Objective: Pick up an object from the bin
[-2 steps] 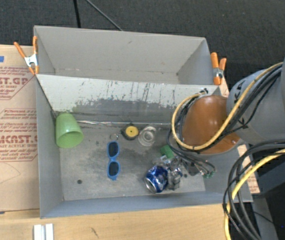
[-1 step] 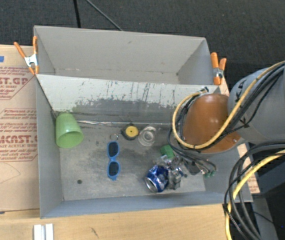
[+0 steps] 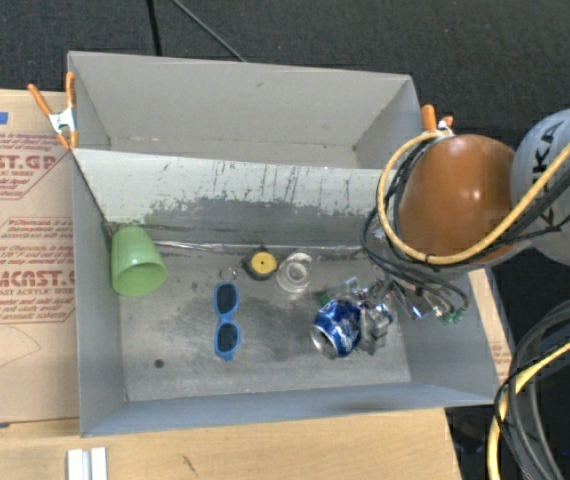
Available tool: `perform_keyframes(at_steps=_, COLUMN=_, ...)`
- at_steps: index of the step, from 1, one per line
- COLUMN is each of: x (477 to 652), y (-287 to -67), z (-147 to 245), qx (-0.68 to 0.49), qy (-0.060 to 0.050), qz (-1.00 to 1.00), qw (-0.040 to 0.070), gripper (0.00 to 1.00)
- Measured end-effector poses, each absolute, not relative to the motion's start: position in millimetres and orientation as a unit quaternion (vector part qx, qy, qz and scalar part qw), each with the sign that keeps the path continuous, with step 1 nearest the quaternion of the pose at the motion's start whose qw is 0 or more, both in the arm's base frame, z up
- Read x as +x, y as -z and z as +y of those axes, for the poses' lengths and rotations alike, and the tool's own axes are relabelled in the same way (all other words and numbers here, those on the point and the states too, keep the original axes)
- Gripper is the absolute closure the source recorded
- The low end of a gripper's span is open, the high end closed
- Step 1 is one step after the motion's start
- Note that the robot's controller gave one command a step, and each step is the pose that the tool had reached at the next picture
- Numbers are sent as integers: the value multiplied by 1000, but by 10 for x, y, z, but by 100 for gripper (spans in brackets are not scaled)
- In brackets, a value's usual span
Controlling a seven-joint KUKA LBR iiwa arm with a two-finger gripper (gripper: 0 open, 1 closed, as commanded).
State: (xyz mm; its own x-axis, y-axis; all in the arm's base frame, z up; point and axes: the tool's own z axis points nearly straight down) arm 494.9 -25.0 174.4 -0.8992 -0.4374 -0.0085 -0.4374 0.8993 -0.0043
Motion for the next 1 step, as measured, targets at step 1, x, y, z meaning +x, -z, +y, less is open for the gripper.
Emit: perform_keyframes(at_steps=1, x=4959, y=-1997, z=-241, qx=-224, qy=1, qz=975, qw=3, gripper=100)
